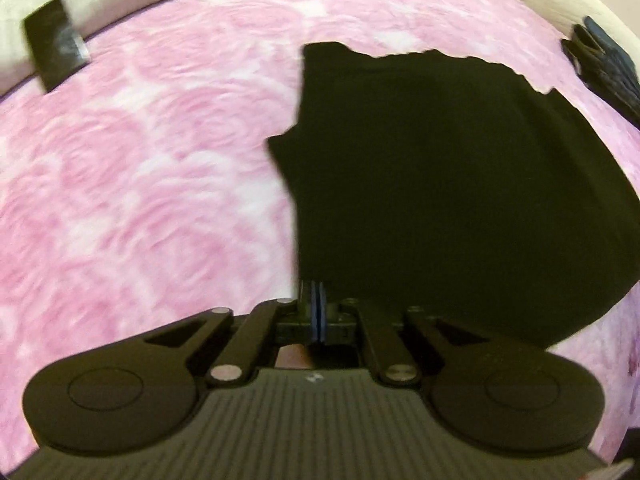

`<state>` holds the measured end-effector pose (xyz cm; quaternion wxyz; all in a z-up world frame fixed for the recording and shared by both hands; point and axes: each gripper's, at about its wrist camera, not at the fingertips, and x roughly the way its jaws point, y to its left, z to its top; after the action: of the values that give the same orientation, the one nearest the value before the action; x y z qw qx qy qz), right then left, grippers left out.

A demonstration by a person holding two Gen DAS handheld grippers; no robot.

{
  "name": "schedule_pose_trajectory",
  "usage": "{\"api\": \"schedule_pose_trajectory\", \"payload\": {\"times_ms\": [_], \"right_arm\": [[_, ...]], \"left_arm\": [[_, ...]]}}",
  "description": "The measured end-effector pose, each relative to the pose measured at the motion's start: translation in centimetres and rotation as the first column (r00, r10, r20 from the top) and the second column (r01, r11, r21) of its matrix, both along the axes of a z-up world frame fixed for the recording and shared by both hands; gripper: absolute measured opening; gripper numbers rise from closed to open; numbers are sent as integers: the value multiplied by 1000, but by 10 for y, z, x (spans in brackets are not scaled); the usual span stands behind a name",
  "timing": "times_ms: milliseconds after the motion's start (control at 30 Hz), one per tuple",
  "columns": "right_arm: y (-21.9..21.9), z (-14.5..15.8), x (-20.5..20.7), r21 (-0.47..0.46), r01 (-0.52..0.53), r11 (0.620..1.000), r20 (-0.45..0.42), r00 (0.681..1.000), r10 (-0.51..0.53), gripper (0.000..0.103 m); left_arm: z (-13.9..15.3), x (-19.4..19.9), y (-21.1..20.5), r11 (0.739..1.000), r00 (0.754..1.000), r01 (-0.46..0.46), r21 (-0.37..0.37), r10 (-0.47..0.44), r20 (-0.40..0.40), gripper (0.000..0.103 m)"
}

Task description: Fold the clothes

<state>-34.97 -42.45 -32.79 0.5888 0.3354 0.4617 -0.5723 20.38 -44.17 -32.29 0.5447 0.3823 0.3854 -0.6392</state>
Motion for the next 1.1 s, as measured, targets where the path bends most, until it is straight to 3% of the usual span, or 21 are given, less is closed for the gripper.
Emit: {"api": "schedule_pose_trajectory", "payload": {"times_ms": [67,133,200,267,333,400,433,467,533,567,667,767,833,900,933,967,1033,1100], "right_arm": [[11,14,-5,-20,37,999,1,999,-37,39],[24,26,8,-50,0,999,11,1000,1,39],[37,38,24,-81,-43,996,20,999,45,42],[48,36,49,-98,-146,984,-1,989,147,49],[58,33,75,-112,-253,961,-25,967,252,53],[69,27,103,-120,-365,923,-60,931,360,61],[74,22,113,-120,-406,906,-77,914,399,64],[77,16,123,-119,-449,886,-97,893,439,66],[84,4,141,-111,-537,836,-157,841,519,72],[89,-6,149,-94,-593,800,-218,796,564,73],[100,-34,168,-16,-724,689,-390,639,663,69],[99,-59,172,71,-784,617,-538,491,685,67],[95,-63,167,74,-801,594,-563,458,688,62],[90,-65,162,74,-816,573,-583,431,689,54],[88,-66,159,74,-824,562,-592,417,689,39],[86,-67,156,74,-831,551,-602,403,689,27],[81,-69,150,75,-845,529,-621,376,688,15],[76,-72,144,77,-859,507,-640,348,686,13]], "left_arm": [[13,3,11,1000,999,-1,-22,2,42,15],[26,-6,24,997,991,59,-59,-51,126,16],[37,-33,41,966,941,240,-92,-208,267,20],[42,-64,63,889,850,446,-105,-384,362,31],[39,-91,86,782,734,616,-101,-522,434,49],[25,-112,104,669,611,740,-69,-626,485,54],[14,-119,110,626,558,778,-48,-654,510,54],[3,-124,113,600,519,799,-27,-667,534,54],[-21,-129,116,569,455,822,17,-675,581,54],[-30,-130,115,559,430,828,30,-670,605,53],[-49,-126,109,543,368,838,55,-635,679,53],[-67,-123,104,529,301,845,80,-594,746,54],[-72,-121,102,531,300,844,82,-592,748,45],[-67,-120,99,552,336,830,77,-605,722,31],[-63,-120,97,566,356,821,77,-612,707,23],[-57,-121,95,579,375,812,74,-615,694,20],[-37,-129,98,597,411,800,57,-615,672,17],[-16,-141,109,593,422,803,50,-626,656,17]]}}
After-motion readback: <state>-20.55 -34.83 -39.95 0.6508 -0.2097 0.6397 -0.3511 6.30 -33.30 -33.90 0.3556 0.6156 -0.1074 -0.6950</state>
